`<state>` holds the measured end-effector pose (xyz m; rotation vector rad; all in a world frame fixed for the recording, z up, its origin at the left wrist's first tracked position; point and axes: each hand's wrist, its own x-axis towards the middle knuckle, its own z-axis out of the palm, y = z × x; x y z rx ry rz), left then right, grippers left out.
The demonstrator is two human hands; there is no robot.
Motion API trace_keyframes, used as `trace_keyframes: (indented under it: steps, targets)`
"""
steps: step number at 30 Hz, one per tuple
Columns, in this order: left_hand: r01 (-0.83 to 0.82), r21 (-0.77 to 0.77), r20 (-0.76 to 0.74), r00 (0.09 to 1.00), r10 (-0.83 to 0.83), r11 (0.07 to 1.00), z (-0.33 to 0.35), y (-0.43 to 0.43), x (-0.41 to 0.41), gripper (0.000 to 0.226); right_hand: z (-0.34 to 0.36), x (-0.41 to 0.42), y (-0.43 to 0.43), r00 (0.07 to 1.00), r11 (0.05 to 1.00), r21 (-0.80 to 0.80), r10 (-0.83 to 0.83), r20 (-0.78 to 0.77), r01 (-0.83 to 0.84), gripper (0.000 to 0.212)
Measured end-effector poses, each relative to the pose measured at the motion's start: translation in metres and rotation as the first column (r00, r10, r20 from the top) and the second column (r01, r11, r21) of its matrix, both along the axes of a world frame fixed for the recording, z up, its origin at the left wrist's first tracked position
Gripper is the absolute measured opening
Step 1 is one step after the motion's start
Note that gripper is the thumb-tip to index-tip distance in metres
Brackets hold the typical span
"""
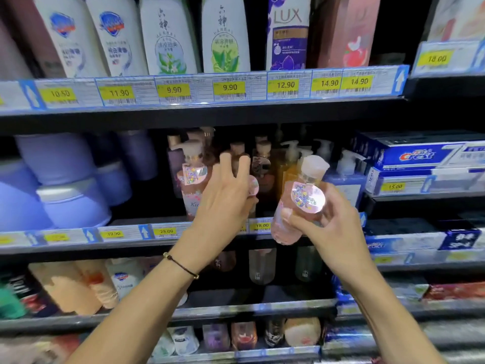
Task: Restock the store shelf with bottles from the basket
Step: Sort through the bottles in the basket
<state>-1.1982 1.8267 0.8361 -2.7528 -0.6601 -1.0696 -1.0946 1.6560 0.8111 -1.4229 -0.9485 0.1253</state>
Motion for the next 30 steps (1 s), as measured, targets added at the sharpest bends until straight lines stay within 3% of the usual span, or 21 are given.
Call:
trace_keyframes:
  steps: [2,4,11,14,17,20,24,28,30]
  targets:
    - [-0.08,0.228,-0.024,0.996,0.088,0.97,0.004,0.002,0.002,0.055,0.006,0.002,0.003,0.999,1.0,0.0,-0.024,0.039,0.024,0.056]
    - [-0.148,0.347,-0.022,0.986,0.166,0.926,0.009,0.0,0.001,0.047,0.011,0.003,0.004,0.997,0.999,0.011,-0.039,0.066,0.039,0.054]
    - [-0.234,0.455,-0.07,0.952,0.297,0.859,0.011,0.004,-0.012,0.033,0.028,0.002,0.022,0.978,0.993,0.024,-0.118,0.174,0.116,0.053]
    - [-0.241,0.418,-0.059,0.955,0.29,0.876,0.009,0.007,-0.019,0.045,0.027,0.005,0.037,0.96,0.985,-0.001,-0.169,0.223,0.174,0.048]
    - [-0.26,0.338,0.081,0.965,0.248,0.904,0.004,0.008,-0.037,0.062,0.025,0.004,0.048,0.947,0.977,-0.023,-0.198,0.255,0.21,0.045]
    - [-0.177,0.26,0.317,0.944,0.089,0.949,-0.011,0.012,-0.063,0.041,0.023,0.002,0.057,0.93,0.97,-0.028,-0.222,0.294,0.24,0.043]
    - [-0.129,0.134,0.306,0.948,0.083,0.983,-0.044,0.028,-0.086,0.037,0.022,0.004,0.068,0.899,0.959,-0.061,-0.237,0.369,0.278,0.037]
    - [-0.191,0.015,0.356,0.918,0.173,0.982,-0.069,0.045,-0.099,0.031,0.015,0.003,0.077,0.876,0.937,-0.124,-0.25,0.413,0.326,0.029]
    - [-0.239,-0.001,0.305,0.925,0.228,0.971,-0.079,0.053,-0.104,0.034,0.01,0.002,0.082,0.874,0.933,-0.149,-0.24,0.422,0.328,0.031]
